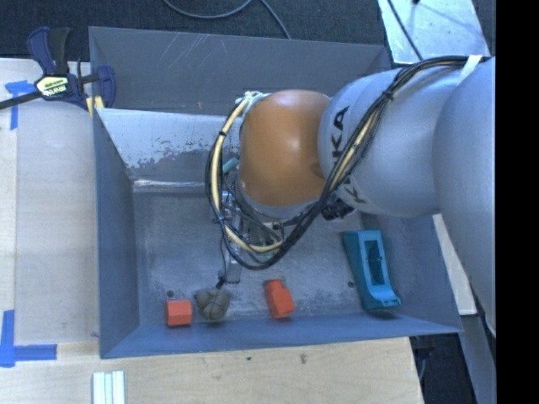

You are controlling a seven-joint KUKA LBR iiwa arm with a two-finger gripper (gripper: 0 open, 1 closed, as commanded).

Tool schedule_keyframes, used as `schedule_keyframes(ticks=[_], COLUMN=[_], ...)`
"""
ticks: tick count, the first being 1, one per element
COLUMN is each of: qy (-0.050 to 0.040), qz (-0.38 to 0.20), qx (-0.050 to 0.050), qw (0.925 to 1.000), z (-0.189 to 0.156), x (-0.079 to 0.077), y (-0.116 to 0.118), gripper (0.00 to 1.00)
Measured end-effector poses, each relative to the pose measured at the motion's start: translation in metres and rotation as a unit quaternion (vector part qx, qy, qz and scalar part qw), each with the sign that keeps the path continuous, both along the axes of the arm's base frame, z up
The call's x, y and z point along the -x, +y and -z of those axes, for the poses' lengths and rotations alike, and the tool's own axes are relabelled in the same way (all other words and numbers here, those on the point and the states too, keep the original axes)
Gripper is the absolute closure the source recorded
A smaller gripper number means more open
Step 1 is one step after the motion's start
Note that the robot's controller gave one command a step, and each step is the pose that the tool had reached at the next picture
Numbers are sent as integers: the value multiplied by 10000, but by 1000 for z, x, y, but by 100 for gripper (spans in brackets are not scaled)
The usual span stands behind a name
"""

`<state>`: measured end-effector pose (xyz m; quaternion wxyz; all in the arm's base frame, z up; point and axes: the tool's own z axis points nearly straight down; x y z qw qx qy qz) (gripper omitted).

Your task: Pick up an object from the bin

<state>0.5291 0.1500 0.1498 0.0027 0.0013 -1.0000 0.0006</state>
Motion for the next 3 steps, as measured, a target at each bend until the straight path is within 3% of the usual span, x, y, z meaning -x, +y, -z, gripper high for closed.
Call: schedule_keyframes(ticks=[2, 3], qy=[-59, -82], qz=[-227, -1278], qx=[-11, -19], qw=[9997, 9918], z=[4, 59], x=[5, 30], y=[0, -1], gripper=[0, 0])
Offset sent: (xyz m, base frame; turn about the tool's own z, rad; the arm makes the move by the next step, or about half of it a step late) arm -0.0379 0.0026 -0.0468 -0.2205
